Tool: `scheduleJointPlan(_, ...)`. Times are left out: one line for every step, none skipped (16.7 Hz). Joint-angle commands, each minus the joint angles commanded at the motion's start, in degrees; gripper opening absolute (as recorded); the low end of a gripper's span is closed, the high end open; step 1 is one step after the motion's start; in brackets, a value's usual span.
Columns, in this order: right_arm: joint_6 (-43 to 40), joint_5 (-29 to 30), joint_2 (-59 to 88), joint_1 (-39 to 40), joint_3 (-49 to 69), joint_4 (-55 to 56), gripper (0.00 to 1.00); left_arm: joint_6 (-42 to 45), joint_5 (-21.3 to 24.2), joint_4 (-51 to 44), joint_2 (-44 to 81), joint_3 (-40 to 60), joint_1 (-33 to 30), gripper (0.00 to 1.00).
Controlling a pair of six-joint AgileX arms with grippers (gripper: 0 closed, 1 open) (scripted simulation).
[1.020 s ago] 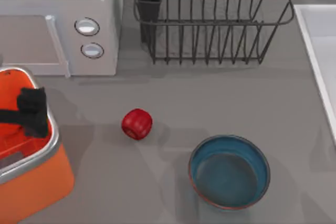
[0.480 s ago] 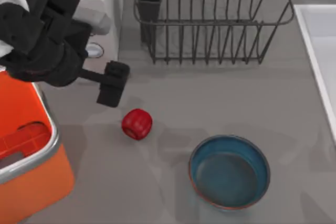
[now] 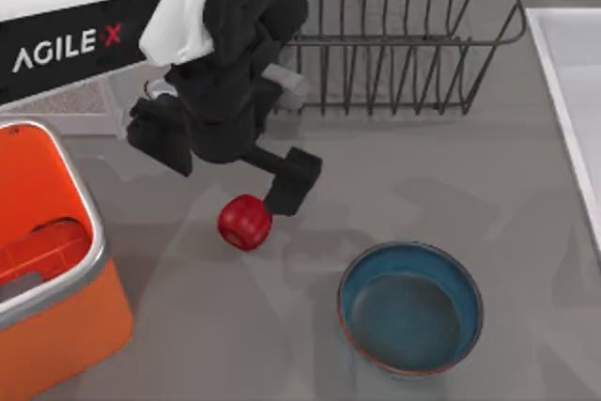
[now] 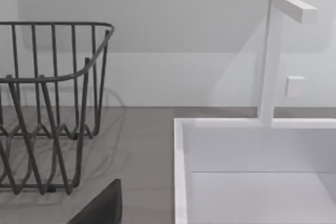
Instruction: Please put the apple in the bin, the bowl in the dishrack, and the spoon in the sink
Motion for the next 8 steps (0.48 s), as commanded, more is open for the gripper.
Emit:
scheduleJointPlan(0.00,0.00,0.00,0.00,0.00,0.00,1.00,-0.10,-0.07,-1.05,1.98,1.55,-0.60,1.00)
scheduleJointPlan(0.00,0.00,0.00,0.00,0.00,0.00,1.00,-0.17,-0.13,-1.90,3.53,2.80,-1.08,1.00)
scheduleJointPlan(0.00,0.00,0.00,0.00,0.00,0.00,1.00,-0.23,-0.17,-2.45,4.53,3.62,-1.39,1.00)
scheduleJointPlan(0.00,0.00,0.00,0.00,0.00,0.00,1.00,-0.26,-0.18,-2.72,5.10,4.05,-1.55,1.00)
scheduleJointPlan(0.00,0.00,0.00,0.00,0.00,0.00,1.00,-0.27,-0.19,-2.81,5.29,4.19,-1.60,1.00)
scheduleJointPlan(0.00,0.00,0.00,0.00,0.00,0.00,1.00,-0.27,-0.19,-2.81,5.29,4.19,-1.60,1.00)
scheduleJointPlan(0.00,0.00,0.00,0.00,0.00,0.00,1.00,-0.27,-0.19,-2.81,5.29,4.19,-1.60,1.00)
scheduleJointPlan(0.00,0.00,0.00,0.00,0.00,0.00,1.00,-0.27,-0.19,-2.81,5.29,4.19,-1.60,1.00)
